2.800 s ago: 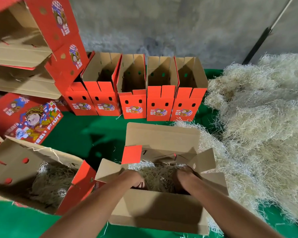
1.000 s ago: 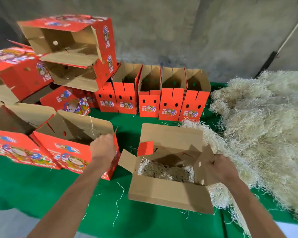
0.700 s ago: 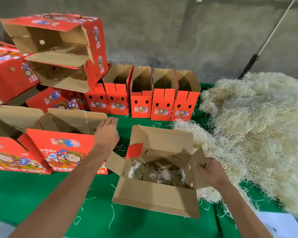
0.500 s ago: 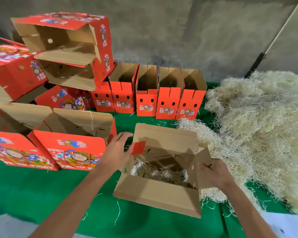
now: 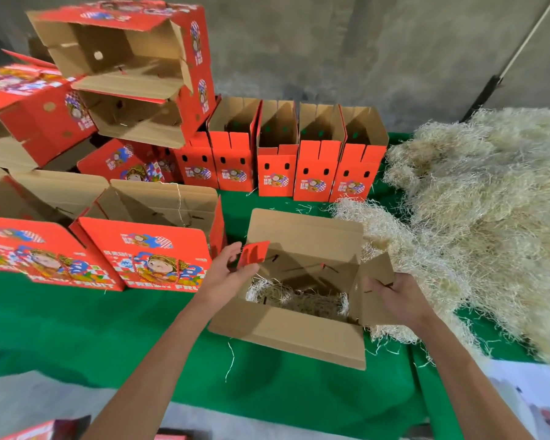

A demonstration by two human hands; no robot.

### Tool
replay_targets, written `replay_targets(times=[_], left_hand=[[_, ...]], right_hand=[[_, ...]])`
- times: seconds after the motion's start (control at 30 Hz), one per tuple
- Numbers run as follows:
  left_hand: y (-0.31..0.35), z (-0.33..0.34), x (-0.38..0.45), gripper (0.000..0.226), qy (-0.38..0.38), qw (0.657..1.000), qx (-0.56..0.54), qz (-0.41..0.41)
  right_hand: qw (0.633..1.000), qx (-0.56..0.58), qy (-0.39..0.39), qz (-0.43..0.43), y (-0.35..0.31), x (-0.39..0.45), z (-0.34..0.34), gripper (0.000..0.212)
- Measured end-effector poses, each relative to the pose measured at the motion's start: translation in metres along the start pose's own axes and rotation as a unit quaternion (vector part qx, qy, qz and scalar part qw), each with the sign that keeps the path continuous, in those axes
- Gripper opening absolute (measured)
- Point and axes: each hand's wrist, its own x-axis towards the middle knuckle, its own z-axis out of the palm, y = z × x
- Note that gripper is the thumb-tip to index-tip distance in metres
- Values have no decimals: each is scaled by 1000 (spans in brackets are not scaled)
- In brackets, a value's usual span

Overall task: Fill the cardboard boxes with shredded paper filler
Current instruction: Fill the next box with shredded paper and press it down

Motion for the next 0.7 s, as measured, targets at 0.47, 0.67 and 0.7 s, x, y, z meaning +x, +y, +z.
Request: replay_targets(times=[0.47, 0.67, 0.7], left_hand=[[-14, 7, -53, 76, 63, 960, 268, -46], [-25, -6, -87, 85, 84, 940, 321, -78], [-26, -6, -91, 84, 87, 939, 324, -76]], right_hand=[[990, -110, -35, -78, -6, -47, 41, 36], [965, -230, -50, -114, -24, -60, 73, 43], [962, -238, -48, -121, -26, -61, 74, 44]])
